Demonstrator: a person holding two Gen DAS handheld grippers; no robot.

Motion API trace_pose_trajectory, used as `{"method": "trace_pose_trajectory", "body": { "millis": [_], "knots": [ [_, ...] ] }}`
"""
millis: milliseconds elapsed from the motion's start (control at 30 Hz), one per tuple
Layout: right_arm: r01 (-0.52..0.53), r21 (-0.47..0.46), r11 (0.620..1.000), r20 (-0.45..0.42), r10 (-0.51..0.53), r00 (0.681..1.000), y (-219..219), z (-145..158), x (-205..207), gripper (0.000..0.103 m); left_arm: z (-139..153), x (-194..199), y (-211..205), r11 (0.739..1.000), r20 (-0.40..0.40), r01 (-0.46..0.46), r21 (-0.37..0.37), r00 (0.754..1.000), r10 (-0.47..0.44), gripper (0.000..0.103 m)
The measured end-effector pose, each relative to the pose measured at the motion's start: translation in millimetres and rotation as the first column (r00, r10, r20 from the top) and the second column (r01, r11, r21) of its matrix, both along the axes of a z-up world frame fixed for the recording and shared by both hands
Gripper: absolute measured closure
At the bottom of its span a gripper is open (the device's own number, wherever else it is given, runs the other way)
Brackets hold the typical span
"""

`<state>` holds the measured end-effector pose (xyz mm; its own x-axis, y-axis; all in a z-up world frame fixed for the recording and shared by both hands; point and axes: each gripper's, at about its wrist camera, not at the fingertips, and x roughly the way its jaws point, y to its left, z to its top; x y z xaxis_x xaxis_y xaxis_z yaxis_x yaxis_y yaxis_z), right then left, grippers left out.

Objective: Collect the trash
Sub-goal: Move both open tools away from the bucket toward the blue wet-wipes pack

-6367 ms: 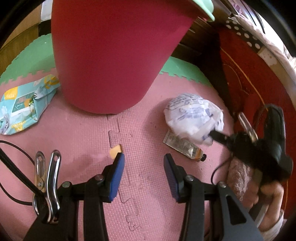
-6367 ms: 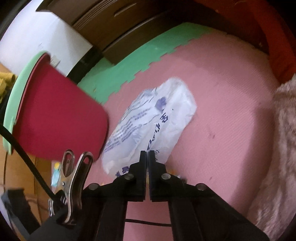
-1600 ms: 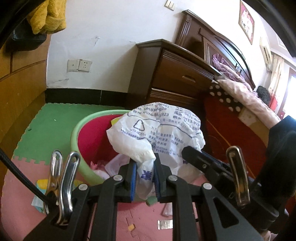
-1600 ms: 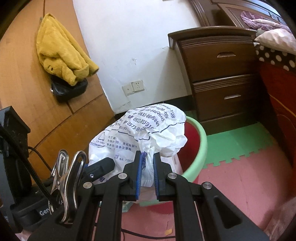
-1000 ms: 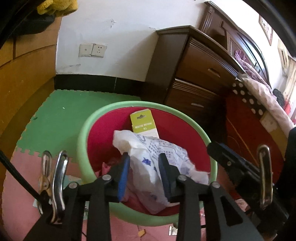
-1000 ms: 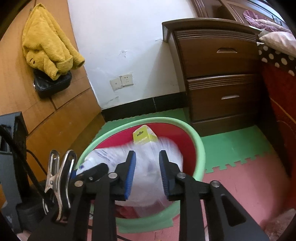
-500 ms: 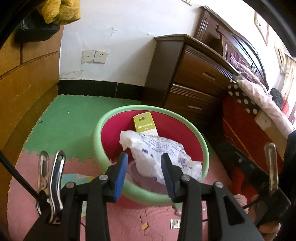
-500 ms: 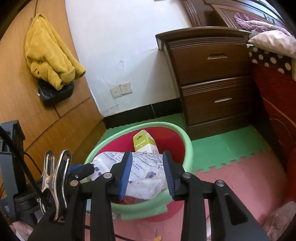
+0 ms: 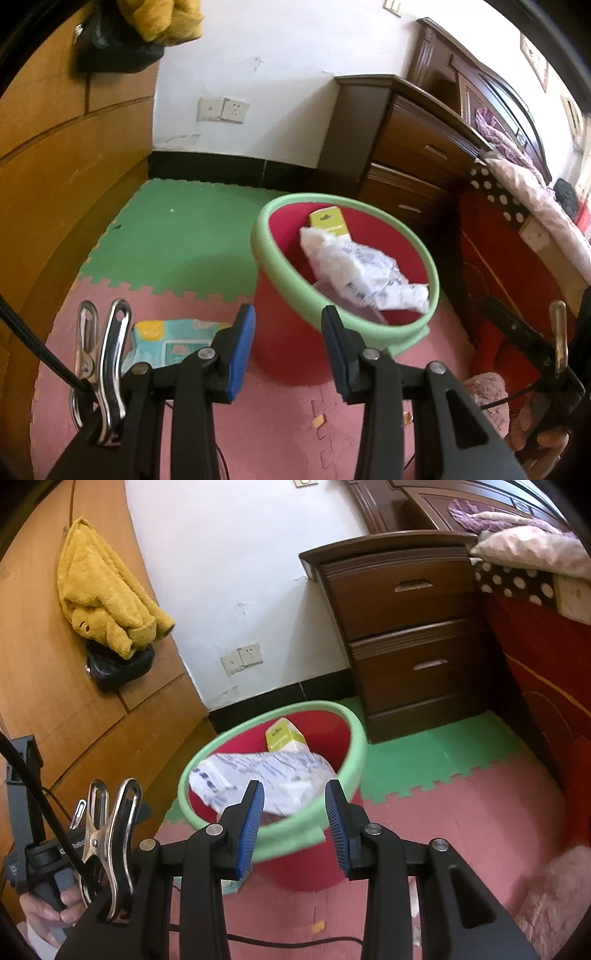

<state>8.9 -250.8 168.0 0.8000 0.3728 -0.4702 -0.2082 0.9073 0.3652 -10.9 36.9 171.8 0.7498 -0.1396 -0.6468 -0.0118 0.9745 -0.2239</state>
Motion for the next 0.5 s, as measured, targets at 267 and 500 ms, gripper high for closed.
{"method": "trace_pose_trajectory", "body": {
  "millis": [267, 500],
  "knots": [
    [0.043, 0.013, 0.999, -0.051, -0.043, 0.998, -21.3, -22.0, -20.3, 0.068, -32.5, -11.9, 17.0, 0.999, -0.068, -0.046, -0.006, 0.997, 0.046, 0.064],
    [0.038, 0.022, 0.999, -0.118, -0.035, 0.992, -20.3, -51.1, -33.5, 0.068, -52.7, -19.1, 52.3, 0.988, -0.119, -0.149, -0.028, 0.982, 0.145, 0.064]
  ]
}}
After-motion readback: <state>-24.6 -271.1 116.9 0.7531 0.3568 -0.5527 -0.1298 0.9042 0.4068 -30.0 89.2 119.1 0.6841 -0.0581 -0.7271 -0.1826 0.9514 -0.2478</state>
